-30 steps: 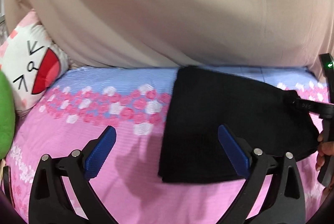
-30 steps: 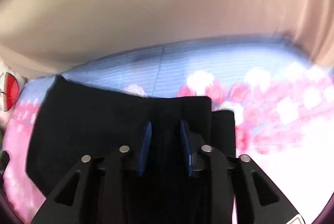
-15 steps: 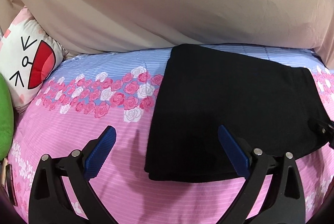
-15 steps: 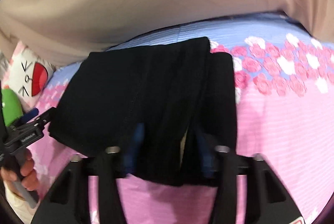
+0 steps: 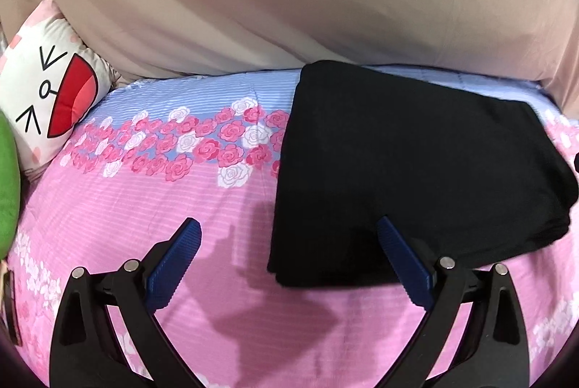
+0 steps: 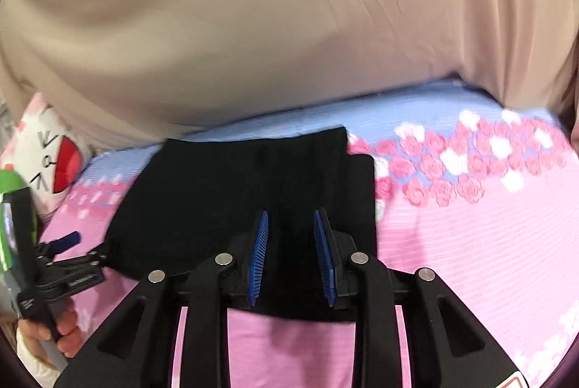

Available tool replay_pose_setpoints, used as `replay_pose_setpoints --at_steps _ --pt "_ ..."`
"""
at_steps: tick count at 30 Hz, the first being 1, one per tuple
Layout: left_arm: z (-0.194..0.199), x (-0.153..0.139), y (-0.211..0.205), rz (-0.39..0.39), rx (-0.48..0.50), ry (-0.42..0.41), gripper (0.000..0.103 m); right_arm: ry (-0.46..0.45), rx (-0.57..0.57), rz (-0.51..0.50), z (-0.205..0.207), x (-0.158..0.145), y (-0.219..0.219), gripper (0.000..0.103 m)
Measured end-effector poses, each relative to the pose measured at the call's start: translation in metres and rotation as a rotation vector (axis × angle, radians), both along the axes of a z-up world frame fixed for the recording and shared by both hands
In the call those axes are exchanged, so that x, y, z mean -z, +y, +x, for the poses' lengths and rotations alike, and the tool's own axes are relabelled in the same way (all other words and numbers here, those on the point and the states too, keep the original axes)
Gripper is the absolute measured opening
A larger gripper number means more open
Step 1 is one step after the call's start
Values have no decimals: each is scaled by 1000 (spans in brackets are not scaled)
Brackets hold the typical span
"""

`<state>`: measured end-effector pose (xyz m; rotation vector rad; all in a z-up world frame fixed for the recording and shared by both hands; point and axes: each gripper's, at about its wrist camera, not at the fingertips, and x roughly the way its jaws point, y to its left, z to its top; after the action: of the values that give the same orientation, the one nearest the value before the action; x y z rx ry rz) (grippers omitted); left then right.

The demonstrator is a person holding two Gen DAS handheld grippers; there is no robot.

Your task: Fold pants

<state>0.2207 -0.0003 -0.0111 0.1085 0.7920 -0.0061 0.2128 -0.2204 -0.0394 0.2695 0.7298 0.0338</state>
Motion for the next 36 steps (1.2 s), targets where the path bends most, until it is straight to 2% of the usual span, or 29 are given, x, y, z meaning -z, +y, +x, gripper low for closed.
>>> replay_pose_setpoints --at_steps 1,3,4,6,9,10,11,13,18,21,23,24,26,29,36 --pt "-4 0 -1 0 3 -1 96 16 -11 -21 0 4 3 25" --pt "-17 3 -5 5 15 -9 96 112 0 -116 10 36 9 24" --pt "-27 4 -7 5 31 -20 96 94 19 -154 -3 40 -5 21" --pt "-42 5 -7 10 36 -34 96 77 36 -153 -22 25 -7 22" --pt "-71 6 0 -19 57 -56 96 -28 50 -89 -68 -3 -6 35" --pt "-80 6 2 -30 62 -73 96 -54 60 -82 -83 -6 -3 46" --pt "-85 6 3 -34 62 -84 96 -87 80 -77 -103 -6 1 53" --pt "-99 7 6 -41 54 -121 96 -108 99 -85 -125 1 9 54" --pt "-116 16 8 -63 44 -151 96 -140 175 -136 -165 18 12 55" --pt "-125 17 5 -26 40 -184 96 -120 178 -143 -174 22 16 56" --pt "-131 16 3 -10 45 -206 96 -151 183 -176 -183 18 22 76" --pt "-133 16 4 -9 43 -215 96 -160 185 -203 -186 16 27 79" --pt "-137 15 5 -15 40 -221 98 -158 174 -232 -187 15 33 79" --pt "-136 17 12 -52 40 -183 98 -132 166 -252 -184 17 35 80" --pt "-126 26 16 -75 27 -114 98 -52 205 -179 -176 26 14 82"
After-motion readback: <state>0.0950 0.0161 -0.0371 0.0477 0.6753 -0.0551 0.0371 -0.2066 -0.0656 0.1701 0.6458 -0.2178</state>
